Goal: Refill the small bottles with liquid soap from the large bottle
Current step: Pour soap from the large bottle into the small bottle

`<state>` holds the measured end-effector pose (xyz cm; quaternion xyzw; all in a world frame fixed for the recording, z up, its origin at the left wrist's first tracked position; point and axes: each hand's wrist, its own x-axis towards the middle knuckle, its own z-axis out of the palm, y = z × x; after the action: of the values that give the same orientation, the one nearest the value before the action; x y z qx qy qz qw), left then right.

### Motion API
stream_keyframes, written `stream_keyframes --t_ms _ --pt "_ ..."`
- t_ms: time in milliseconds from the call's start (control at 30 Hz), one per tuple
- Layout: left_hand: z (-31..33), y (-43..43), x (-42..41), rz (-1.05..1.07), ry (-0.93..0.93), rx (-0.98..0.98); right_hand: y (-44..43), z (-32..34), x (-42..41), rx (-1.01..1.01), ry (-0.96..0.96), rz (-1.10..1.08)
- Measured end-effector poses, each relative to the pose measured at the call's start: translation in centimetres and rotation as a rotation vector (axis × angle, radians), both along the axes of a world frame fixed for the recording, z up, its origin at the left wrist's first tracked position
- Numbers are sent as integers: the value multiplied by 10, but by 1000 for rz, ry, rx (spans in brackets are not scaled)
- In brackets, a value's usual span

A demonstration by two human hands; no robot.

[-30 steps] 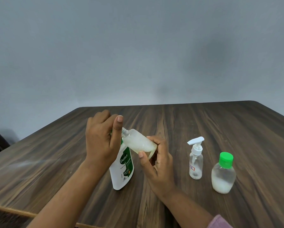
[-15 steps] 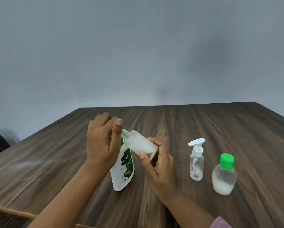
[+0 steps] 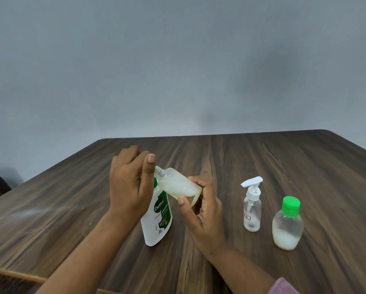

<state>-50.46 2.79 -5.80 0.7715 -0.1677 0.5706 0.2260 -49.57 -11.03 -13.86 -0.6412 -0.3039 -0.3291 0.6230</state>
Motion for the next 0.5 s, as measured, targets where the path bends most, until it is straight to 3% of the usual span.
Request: stream_keyframes --t_ms 500 --pt "12 0 1 27 40 56 1 0 1 -7 -6 -37"
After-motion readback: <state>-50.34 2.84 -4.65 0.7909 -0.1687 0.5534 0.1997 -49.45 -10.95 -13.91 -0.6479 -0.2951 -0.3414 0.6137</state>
